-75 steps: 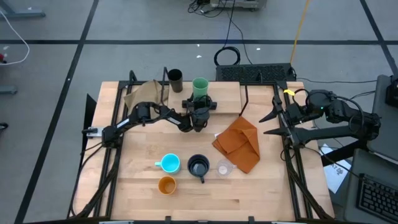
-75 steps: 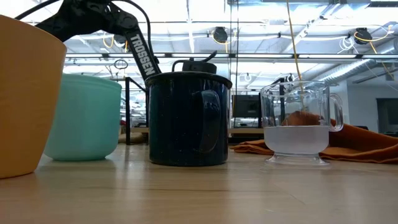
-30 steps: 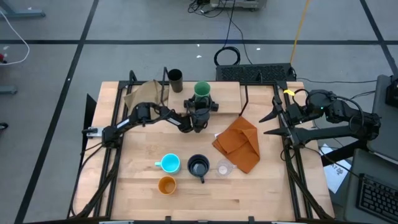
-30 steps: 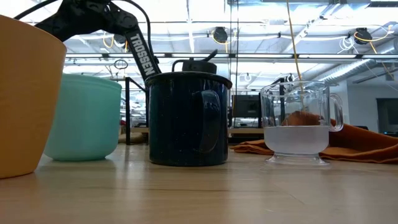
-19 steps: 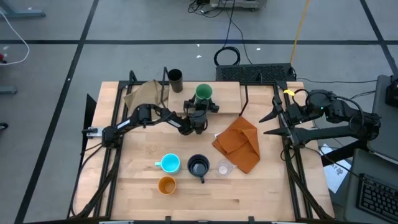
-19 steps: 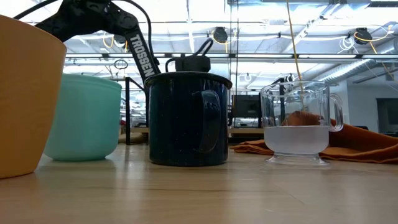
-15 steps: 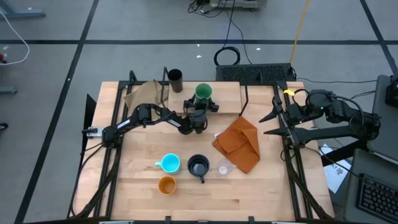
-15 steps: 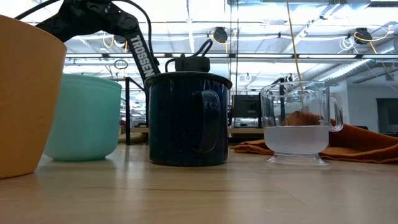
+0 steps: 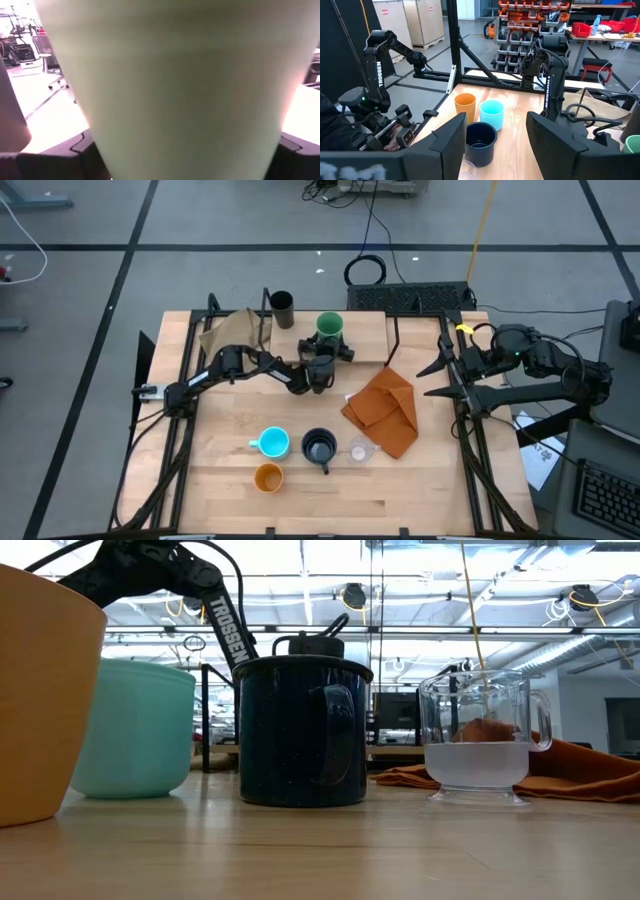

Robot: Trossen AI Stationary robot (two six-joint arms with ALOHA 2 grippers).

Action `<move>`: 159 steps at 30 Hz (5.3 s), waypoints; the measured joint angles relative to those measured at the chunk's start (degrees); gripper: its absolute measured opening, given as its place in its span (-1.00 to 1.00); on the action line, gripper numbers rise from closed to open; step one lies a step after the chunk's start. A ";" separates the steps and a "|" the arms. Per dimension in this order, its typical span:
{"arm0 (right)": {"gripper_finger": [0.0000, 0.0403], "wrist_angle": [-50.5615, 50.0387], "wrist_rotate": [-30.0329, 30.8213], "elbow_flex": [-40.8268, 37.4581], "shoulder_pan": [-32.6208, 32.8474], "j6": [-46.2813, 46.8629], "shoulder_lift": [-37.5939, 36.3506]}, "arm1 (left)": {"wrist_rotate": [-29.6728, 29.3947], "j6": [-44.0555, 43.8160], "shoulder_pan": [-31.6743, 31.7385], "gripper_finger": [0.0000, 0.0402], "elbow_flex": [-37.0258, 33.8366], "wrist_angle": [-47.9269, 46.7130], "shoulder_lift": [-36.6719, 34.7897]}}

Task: Stack small to large cups/mugs on shelf
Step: Put the green cup on the shelf

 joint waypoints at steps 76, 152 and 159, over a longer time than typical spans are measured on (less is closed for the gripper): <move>-0.01 -0.87 -0.02 0.00 0.00 -0.06 0.02 | -1.35 -4.25 -0.67 0.98 0.04 -15.72 -11.27; -0.01 -0.90 0.00 0.00 0.00 0.12 0.01 | 1.84 -8.94 3.16 0.98 0.04 -22.36 -12.96; -0.01 -0.90 0.00 0.00 0.00 0.12 0.01 | 1.23 -8.14 3.83 0.98 0.04 -22.38 -12.96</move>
